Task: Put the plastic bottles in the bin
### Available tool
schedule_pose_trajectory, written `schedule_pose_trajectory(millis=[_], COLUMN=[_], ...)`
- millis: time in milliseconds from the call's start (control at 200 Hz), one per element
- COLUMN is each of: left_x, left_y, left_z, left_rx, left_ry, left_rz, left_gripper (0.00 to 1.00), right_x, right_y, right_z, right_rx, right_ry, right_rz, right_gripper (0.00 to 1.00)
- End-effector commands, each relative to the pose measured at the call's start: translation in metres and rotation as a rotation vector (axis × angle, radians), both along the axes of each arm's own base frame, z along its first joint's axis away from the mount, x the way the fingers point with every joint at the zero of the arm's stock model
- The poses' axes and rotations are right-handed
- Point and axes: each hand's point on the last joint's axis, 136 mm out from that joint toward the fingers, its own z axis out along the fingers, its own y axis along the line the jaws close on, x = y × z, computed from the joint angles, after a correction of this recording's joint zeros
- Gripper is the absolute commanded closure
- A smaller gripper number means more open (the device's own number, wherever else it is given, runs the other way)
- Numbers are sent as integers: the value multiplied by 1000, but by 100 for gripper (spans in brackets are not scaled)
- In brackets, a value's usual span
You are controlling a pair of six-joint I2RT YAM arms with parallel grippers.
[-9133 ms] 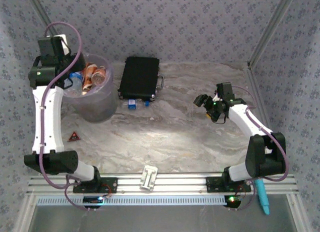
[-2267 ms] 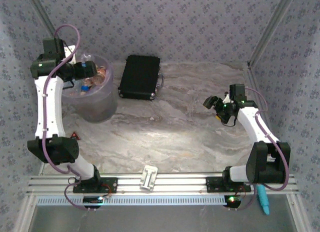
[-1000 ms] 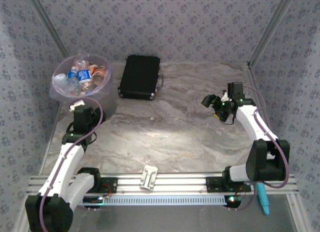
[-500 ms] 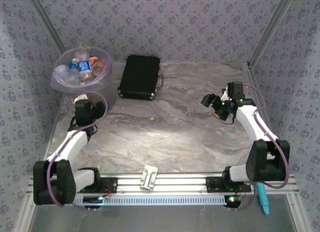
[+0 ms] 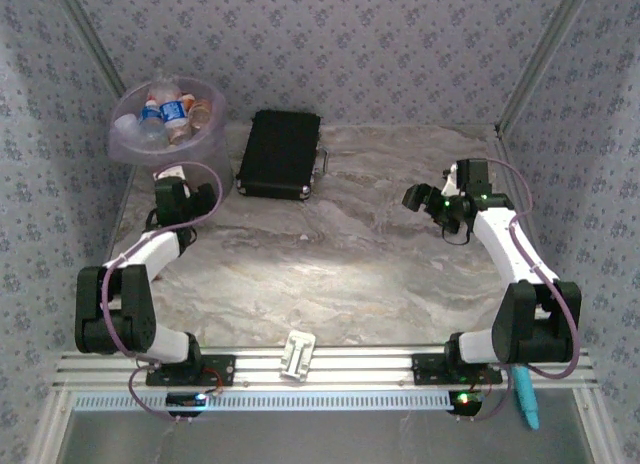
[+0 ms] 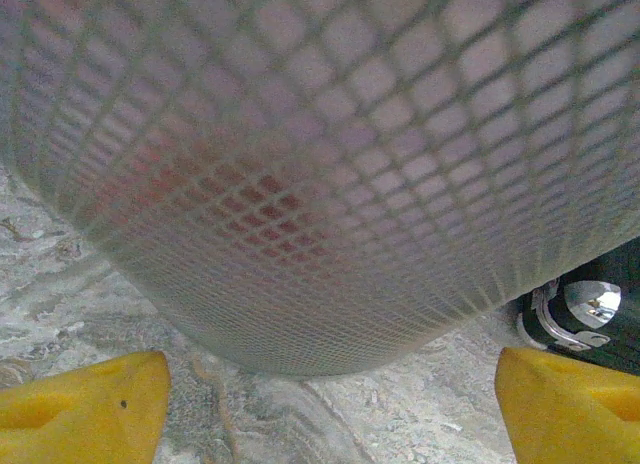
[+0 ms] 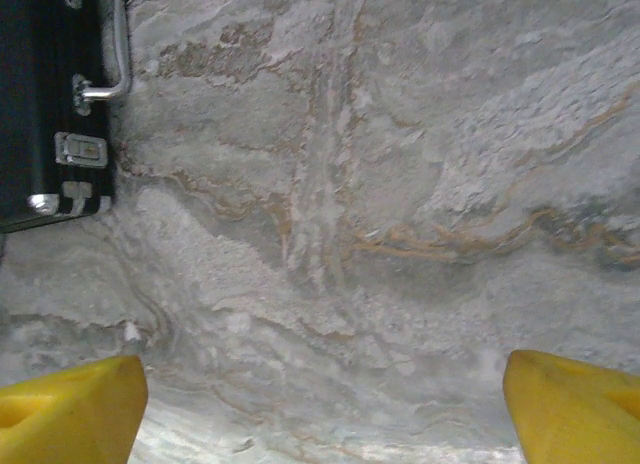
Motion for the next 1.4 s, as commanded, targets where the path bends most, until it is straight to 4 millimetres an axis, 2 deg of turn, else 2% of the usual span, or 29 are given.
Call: schedule_pose_trajectory(millis=[0,95,170,245,395,585,715,805,880,959,1169,1279,1394], left_x=[-2,-16,-24,-26,-23,-17,-16,-18,-18,-17,-19,-20,-19], left_y=[1,-3,-10,-17,-25,-22,-16,-12,-9,-8,-9,-12,-12], left_z=[30,28,23,13,0,-9,-17,-26,-34,-41,-46,-48,-48], left_rx=[53,90,125,143,149,208,198,180,166,154,141,155,154], left_ry=[-78,-53,-49,-32,-44,-46,-62,-82,-99,-87,-105,-115,-116], left_rz=[-30,-57,-87,-115,-147,-156,-146,-135,-123,-124,-141,-152,-151], left_gripper=[11,1,0,0,0,0,0,0,0,0,0,0,0], right_x=[13,26,32,35,40,45,46,48,50,50,44,40,38], right_y=[-23,-52,-74,-88,-100,-102,-101,-99,-99,-90,-85,-80,-80], right_z=[24,26,26,15,-17,-49,-62,-56,-61,-64,-62,-67,-71], right_rx=[-188,-395,-541,-648,-736,-715,-698,-690,-651,-640,-616,-599,-601], right_ry=[-154,-273,-328,-351,-316,-317,-371,-431,-457,-476,-543,-599,-577], right_rz=[1,-58,-105,-111,-93,-98,-118,-119,-129,-87,-70,-53,-46], right_gripper=[0,0,0,0,0,0,0,0,0,0,0,0,0])
